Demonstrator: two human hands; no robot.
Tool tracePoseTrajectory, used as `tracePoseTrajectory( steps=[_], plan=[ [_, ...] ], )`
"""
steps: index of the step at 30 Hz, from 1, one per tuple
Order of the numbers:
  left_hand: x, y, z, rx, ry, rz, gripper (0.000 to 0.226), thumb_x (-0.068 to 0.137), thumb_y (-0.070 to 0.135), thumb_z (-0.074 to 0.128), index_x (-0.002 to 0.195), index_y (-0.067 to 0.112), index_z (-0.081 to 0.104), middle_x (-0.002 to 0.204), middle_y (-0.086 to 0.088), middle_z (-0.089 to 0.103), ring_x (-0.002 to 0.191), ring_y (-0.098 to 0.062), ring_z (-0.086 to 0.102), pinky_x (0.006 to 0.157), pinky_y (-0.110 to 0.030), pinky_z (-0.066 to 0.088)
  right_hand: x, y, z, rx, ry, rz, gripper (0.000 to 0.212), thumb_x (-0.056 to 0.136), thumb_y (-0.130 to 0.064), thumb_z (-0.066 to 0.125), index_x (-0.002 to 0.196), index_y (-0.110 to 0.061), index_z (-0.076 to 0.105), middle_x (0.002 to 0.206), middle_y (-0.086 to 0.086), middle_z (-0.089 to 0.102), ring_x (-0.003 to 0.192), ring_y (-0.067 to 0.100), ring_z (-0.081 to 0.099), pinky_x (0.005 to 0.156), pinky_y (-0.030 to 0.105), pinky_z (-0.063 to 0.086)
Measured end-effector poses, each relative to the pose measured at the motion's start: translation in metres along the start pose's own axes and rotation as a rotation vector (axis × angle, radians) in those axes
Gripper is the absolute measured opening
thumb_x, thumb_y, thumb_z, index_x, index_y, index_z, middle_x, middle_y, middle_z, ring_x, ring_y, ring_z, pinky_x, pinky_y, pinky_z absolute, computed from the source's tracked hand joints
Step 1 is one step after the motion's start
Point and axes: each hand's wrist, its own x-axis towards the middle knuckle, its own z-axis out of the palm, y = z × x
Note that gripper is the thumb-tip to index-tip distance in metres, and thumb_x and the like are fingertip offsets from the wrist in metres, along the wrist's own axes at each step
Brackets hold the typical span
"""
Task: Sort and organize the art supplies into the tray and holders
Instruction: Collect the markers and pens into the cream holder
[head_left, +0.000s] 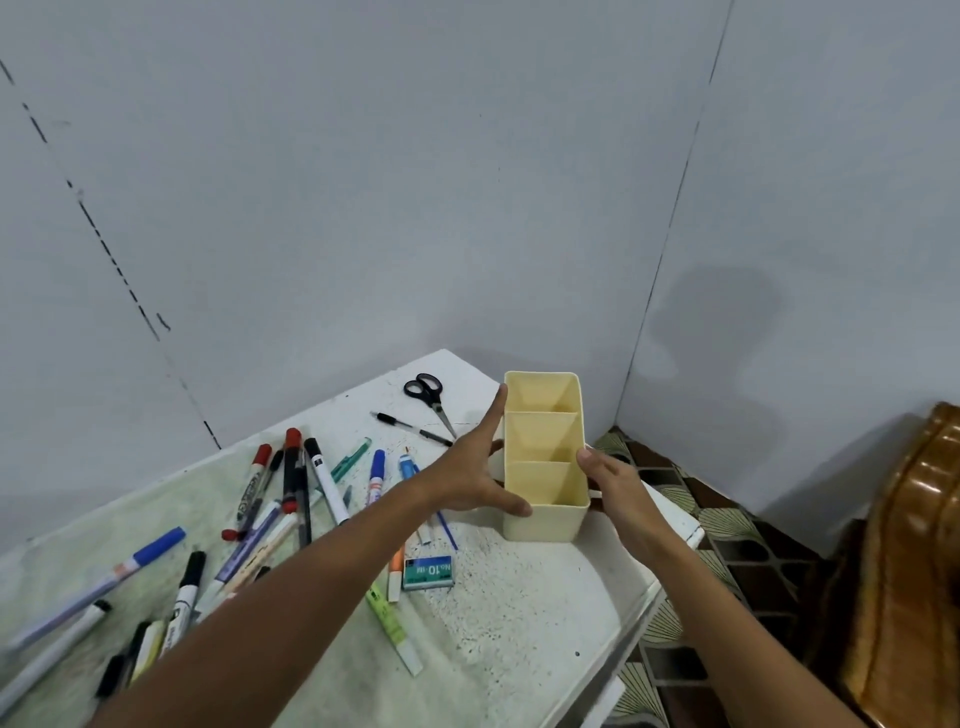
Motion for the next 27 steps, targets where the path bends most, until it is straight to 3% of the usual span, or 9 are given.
tracePoseTrajectory(
  steps=[2,5,10,14,16,18,23,27],
  plan=[
    [0.000,-0.001,-0.001,0.008,0.028,-0.007,0.138,0.059,0.027,0.091,0.148,0.042,-0.013,0.157,0.010,0.016,0.136,-0.019,0.037,0.105,-0.047,0.043,0.004,-0.005,0.001,-0.013,0.054,-0.018,0.037,0.101,-0.026,0.045,0.135,-0.014,0.052,0.123,0.000,0.061,0.109,0.016,0.059,0.080,0.033,0.054],
    [-0.002,-0.002,-0.001,0.069,0.075,-0.017,0.130,0.062,0.031,0.089,0.151,0.037,-0.004,0.152,0.003,0.031,0.124,-0.020,0.048,0.096,-0.037,0.049,0.010,-0.011,0.001,-0.146,0.196,-0.058,0.040,0.096,-0.018,0.056,0.135,-0.012,0.051,0.129,0.009,0.059,0.115,0.026,0.056,0.095,0.048,0.050],
    [-0.020,-0.017,-0.017,0.086,0.190,-0.051,0.102,0.069,0.042,0.083,0.149,0.035,0.021,0.135,-0.003,0.049,0.113,-0.016,0.053,0.093,-0.034,0.050,0.003,-0.039,0.024,-0.430,0.451,-0.362,0.033,0.089,-0.012,0.061,0.122,-0.015,0.060,0.119,0.006,0.058,0.111,0.026,0.053,0.091,0.044,0.049],
    [-0.045,-0.036,-0.047,0.148,0.264,-0.084,0.082,0.074,0.043,0.078,0.144,0.034,0.034,0.127,0.002,0.056,0.112,-0.012,0.053,0.094,-0.031,0.048,-0.001,-0.073,0.071,-0.475,0.349,-0.570,0.024,0.089,-0.005,0.060,0.112,-0.008,0.067,0.109,0.004,0.059,0.086,0.014,0.056,0.072,0.013,0.039],
    [-0.061,-0.047,-0.064,0.198,0.299,-0.119,0.075,0.077,0.042,0.077,0.141,0.033,0.039,0.126,0.003,0.057,0.114,-0.010,0.053,0.091,-0.027,0.046,0.004,-0.083,0.099,-0.473,0.257,-0.623,0.022,0.090,-0.004,0.060,0.110,-0.007,0.068,0.105,0.002,0.062,0.077,0.004,0.055,0.067,0.005,0.038],
    [-0.074,-0.060,-0.080,0.223,0.342,-0.154,0.069,0.078,0.039,0.076,0.139,0.029,0.044,0.127,0.002,0.057,0.117,-0.010,0.053,0.091,-0.023,0.043,0.018,-0.086,0.124,-0.485,0.145,-0.586,0.023,0.091,-0.007,0.059,0.112,-0.007,0.068,0.106,0.002,0.064,0.079,0.008,0.058,0.071,0.011,0.041],
    [-0.108,-0.085,-0.110,0.305,0.432,-0.235,0.061,0.078,0.034,0.077,0.132,0.018,0.054,0.123,0.006,0.059,0.115,-0.007,0.053,0.096,-0.021,0.037,0.080,-0.068,0.174,-0.617,-0.048,-0.390,0.033,0.092,-0.009,0.055,0.124,-0.004,0.062,0.126,0.011,0.062,0.111,0.027,0.058,0.089,0.025,0.041],
    [-0.140,-0.098,-0.126,0.391,0.471,-0.232,0.058,0.073,0.045,0.074,0.123,0.019,0.061,0.100,0.011,0.057,0.092,-0.005,0.052,0.081,-0.024,0.043,0.138,-0.043,0.195,-0.831,-0.061,-0.280,0.042,0.092,-0.022,0.056,0.133,-0.014,0.056,0.133,0.016,0.055,0.120,0.036,0.049,0.097,0.038,0.040]
  ],
)
